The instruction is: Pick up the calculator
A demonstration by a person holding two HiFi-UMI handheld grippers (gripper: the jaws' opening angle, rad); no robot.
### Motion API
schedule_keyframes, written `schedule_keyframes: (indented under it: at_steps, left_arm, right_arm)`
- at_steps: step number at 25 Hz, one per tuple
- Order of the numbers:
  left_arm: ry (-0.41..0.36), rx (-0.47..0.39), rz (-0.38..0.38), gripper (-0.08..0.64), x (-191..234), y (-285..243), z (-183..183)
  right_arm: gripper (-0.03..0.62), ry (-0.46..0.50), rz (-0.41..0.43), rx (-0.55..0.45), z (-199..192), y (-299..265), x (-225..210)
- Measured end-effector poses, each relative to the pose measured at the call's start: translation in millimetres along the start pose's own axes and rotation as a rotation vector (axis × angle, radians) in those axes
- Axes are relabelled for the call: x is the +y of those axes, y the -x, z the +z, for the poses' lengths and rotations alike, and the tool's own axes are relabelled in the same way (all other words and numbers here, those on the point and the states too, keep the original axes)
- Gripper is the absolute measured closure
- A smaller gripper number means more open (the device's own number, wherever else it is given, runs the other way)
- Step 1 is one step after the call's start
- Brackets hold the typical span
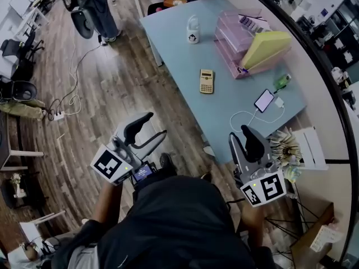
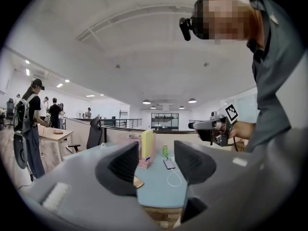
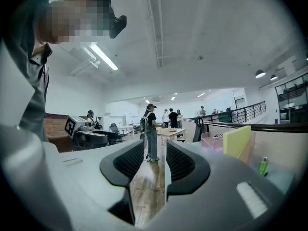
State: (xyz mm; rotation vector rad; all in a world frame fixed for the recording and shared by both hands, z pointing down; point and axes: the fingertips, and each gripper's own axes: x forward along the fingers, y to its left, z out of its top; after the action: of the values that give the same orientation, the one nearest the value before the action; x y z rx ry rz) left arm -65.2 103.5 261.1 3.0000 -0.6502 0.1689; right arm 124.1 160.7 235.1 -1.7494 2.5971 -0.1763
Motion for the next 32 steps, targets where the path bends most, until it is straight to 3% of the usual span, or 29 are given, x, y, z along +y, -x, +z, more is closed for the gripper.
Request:
schedule_keyframes:
  at_steps: [7,16,32]
  left_arm:
    - [0.005,-0.018,-0.070,0.287,46.8,3.3,3.6]
    - [0.025,-0.031,-0.093,0.287,112.2,31.8,-3.6]
    - [0.070,-0.059,0.015,0.287,192.3,80.2,-20.1]
  right_arm:
    - [0.466,0.005,-0.070,0.022,-2.2,-36.4,13.4]
    - [0.466,0.024,-0.114,0.033,3.8,-94.5,38.3]
    - [0.466,0.038,-0.064,0.099,-1.7,-175.5,55.6]
